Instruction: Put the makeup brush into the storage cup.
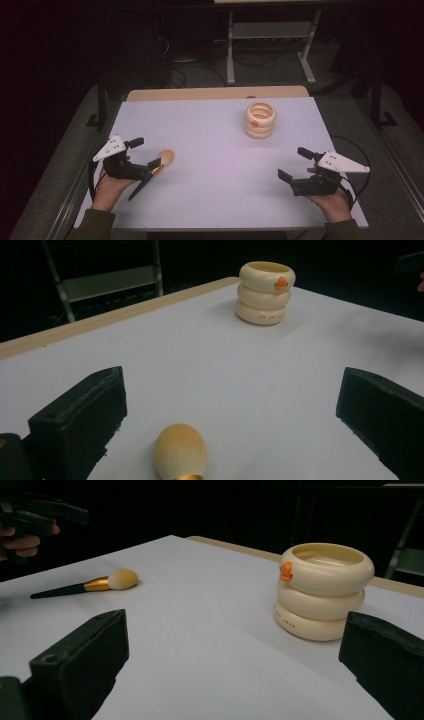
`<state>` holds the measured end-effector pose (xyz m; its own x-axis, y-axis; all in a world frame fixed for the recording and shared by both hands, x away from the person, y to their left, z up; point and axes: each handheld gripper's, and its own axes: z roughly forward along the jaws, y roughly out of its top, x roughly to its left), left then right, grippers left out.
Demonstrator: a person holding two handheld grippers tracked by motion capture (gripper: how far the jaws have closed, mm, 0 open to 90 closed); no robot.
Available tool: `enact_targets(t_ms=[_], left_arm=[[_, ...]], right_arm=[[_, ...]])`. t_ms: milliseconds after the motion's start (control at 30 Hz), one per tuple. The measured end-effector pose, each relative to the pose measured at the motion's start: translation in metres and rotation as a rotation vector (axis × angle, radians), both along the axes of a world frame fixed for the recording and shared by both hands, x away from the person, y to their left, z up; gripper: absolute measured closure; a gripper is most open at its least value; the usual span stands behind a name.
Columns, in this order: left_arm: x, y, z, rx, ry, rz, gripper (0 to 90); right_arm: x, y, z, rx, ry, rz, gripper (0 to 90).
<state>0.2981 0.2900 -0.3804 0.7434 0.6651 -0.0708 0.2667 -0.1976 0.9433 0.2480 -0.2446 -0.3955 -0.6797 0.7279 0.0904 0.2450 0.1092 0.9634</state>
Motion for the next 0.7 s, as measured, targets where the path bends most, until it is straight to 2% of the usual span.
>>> enact_targets(t_ms=[367,433,467,533,633,700], left_arm=[[0.008,-0.004,0.009,0.002,-0.029,-0.007,0.0],[0.009,-0.003,0.009,-0.004,-0.026,-0.005,0.0],[0.010,-0.003,0.009,-0.025,-0.029,-0.005,0.0],[0.011,-0.003,0.009,-0.027,-0.033,-0.010,0.0],[0.013,-0.004,0.010,-0.005,-0.032,-0.011,0.0],[0.014,-0.003,0.010,-0.011,-0.029,-0.002,0.0]], right_arm=[[0.000,-0.001,0.000,0.007,0.008,-0.009,0.0],[0.000,-0.001,0.000,0.009,0.008,-0.011,0.0],[0.000,-0.001,0.000,0.009,0.008,-0.011,0.0],[0.000,-0.001,0.000,0.005,0.002,-0.010,0.0],[-0.001,-0.001,0.001,0.009,0.001,-0.009,0.0],[-0.001,-0.001,0.001,0.005,0.001,-0.009,0.0]])
